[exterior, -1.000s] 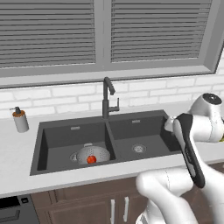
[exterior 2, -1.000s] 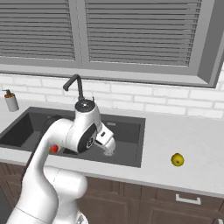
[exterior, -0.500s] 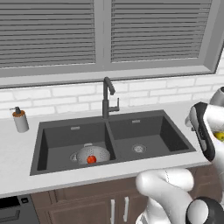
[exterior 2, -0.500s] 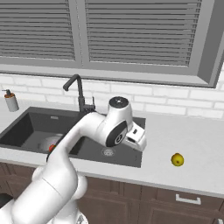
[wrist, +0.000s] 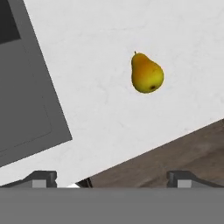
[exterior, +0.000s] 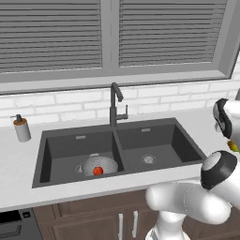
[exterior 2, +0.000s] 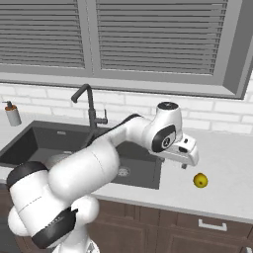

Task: Put the colander in the sink, put the pear, apple in the colander, and turn on the sink faucet and pour water over the colander.

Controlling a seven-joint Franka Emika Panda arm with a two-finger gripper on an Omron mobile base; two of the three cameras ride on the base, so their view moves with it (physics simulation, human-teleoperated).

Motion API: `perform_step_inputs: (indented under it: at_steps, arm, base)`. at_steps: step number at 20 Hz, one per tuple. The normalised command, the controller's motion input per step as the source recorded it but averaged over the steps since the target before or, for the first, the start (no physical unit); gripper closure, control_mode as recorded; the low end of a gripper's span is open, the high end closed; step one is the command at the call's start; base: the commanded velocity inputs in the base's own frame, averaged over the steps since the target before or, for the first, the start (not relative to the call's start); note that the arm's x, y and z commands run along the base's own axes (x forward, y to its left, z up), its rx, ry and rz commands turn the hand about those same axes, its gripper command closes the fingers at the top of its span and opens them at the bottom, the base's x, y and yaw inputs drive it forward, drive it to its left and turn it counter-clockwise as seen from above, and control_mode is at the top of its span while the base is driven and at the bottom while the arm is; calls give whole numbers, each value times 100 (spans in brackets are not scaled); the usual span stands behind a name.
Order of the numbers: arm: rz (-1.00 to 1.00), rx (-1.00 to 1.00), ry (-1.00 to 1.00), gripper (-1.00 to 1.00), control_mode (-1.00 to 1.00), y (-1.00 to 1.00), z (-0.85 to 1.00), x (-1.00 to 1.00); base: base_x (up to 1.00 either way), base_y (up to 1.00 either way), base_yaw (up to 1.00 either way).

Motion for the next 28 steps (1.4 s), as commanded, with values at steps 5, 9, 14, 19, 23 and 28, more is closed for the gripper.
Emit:
perform_step_inputs:
  at_steps: [5, 9, 14, 19, 23, 28]
  arm:
    - [6, 0, 3, -100, -100, -97, -41, 4]
    - [14, 0, 0, -100, -100, -64, -38, 18]
    - [13, 0, 0, -100, -100, -18, -22, 33]
    - [15, 1, 5, -100, -100, 1, -12, 26]
    - [12, 2, 11, -100, -100, 1, -20, 6]
    - [9, 1, 11, -100, -100, 0, -38, 7]
  base:
    - [0, 0, 0]
    - [0, 0, 0]
    - [0, 0, 0]
    - [0, 0, 0]
    - [0, 0, 0]
    - [0, 0, 0]
